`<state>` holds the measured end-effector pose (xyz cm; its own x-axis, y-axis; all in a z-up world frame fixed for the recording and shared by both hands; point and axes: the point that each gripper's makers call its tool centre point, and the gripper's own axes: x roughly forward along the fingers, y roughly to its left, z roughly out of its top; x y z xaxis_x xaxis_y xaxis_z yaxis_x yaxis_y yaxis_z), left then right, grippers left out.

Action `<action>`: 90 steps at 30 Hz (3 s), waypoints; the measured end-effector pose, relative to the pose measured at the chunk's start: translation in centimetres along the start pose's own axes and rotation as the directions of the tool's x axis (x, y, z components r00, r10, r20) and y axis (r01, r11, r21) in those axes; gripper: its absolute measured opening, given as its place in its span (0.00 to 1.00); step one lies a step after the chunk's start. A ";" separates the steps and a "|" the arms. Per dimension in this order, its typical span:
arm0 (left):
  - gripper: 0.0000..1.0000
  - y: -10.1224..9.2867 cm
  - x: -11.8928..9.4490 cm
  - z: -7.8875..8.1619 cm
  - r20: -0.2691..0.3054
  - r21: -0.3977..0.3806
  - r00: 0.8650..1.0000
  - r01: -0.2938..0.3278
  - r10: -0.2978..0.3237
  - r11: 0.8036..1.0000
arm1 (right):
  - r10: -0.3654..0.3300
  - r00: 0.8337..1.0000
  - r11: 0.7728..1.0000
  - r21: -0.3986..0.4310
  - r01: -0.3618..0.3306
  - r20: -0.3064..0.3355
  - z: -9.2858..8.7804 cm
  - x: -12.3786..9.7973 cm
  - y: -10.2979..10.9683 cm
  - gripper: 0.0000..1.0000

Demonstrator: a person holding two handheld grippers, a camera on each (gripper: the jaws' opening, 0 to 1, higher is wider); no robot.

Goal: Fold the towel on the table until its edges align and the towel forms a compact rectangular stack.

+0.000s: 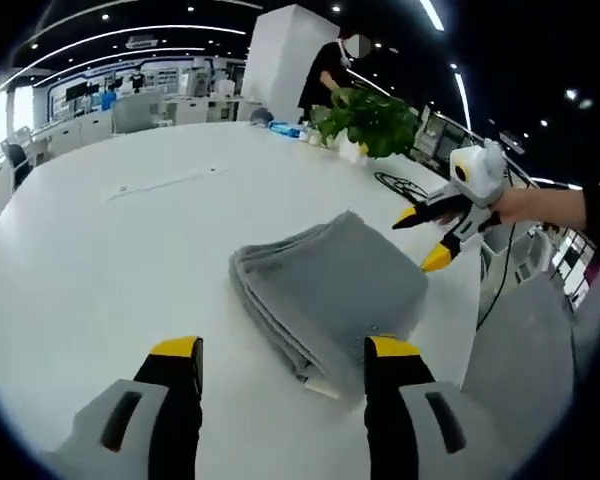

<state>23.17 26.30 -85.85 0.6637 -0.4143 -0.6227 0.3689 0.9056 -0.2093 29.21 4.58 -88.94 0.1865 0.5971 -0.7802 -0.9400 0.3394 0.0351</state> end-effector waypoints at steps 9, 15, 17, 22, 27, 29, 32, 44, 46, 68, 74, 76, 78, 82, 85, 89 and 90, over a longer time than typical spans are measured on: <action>0.69 -2.8 0.8 -2.5 -0.066 0.052 0.996 0.058 -0.055 0.997 | 0.077 0.997 0.997 -0.018 -0.077 -0.025 -1.4 0.4 3.2 0.57; 0.69 -3.6 1.9 -3.6 -0.090 0.052 0.994 0.068 -0.064 0.996 | 0.109 0.994 0.993 -0.038 -0.110 -0.021 -1.1 0.8 4.6 0.56; 0.67 -3.6 2.1 -3.7 -0.090 0.057 0.994 0.067 -0.061 0.996 | 0.113 0.993 0.993 -0.040 -0.113 -0.018 -1.0 0.9 4.9 0.54; 0.58 -3.9 2.9 -4.2 -0.117 0.068 0.991 0.079 -0.071 0.995 | 0.129 0.991 0.991 -0.039 -0.128 0.018 0.0 1.3 5.3 0.48; 0.51 -3.5 3.8 -5.1 -0.157 0.095 0.987 0.033 -0.018 0.995 | 0.142 0.990 0.989 -0.045 -0.141 0.024 0.4 2.0 5.2 0.41; 0.46 -3.5 4.1 -5.4 -0.165 0.102 0.986 0.028 -0.011 0.994 | 0.147 0.989 0.988 -0.041 -0.146 0.023 0.3 2.5 5.1 0.38; 0.38 -3.2 4.2 -5.3 -0.154 0.097 0.988 0.012 0.003 0.995 | 0.151 0.988 0.988 -0.036 -0.150 0.023 0.4 2.7 5.1 0.32; 0.36 -1.1 5.9 -3.4 -0.151 0.098 0.989 0.014 0.001 0.995 | 0.139 0.990 0.989 -0.054 -0.137 0.033 2.3 4.0 2.8 0.26; 0.35 -0.5 6.4 -2.9 -0.148 0.108 0.989 0.006 0.010 0.994 | 0.128 0.991 0.991 -0.050 -0.126 0.042 2.9 4.4 1.7 0.26; 0.29 3.3 8.1 -0.3 -0.155 0.136 0.984 -0.064 0.085 0.989 | 0.071 0.993 0.997 0.016 -0.073 0.099 5.1 5.1 -1.6 0.24; 0.33 3.3 7.2 0.0 -0.138 0.120 0.986 -0.076 0.092 0.990 | 0.049 0.993 0.998 0.036 -0.053 0.109 5.1 4.3 -1.9 0.24; 0.35 3.5 6.8 0.2 -0.126 0.108 0.987 -0.090 0.104 0.990 | 0.040 0.992 0.998 0.047 -0.046 0.120 5.2 3.8 -2.0 0.26; 0.38 3.5 6.1 0.6 -0.108 0.092 0.988 -0.101 0.111 0.991 | 0.030 0.992 0.998 0.058 -0.038 0.123 5.2 3.2 -1.9 0.28; 0.44 3.5 5.0 1.1 -0.074 0.080 0.990 -0.113 0.119 0.990 | -0.014 0.991 0.999 0.051 0.007 0.130 5.1 2.0 -2.1 0.33; 0.48 3.2 3.8 1.8 -0.025 0.070 0.992 -0.122 0.124 0.990 | -0.030 0.984 0.994 0.105 0.011 0.177 5.7 0.6 -1.9 0.36; 0.55 2.7 1.9 2.7 0.028 0.061 0.991 -0.134 0.133 0.989 | -0.066 0.975 0.993 0.111 0.044 0.211 6.2 -1.1 -1.5 0.40; 0.56 2.6 1.5 2.9 0.038 0.058 0.990 -0.139 0.137 0.989 | -0.074 0.973 0.992 0.118 0.049 0.219 6.3 -1.8 -1.2 0.41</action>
<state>26.95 27.76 -85.15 0.7322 -0.2900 -0.6162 0.3107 0.9474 -0.0766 31.83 7.66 -83.70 0.3135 0.7149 -0.6251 -0.8896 0.4513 0.0699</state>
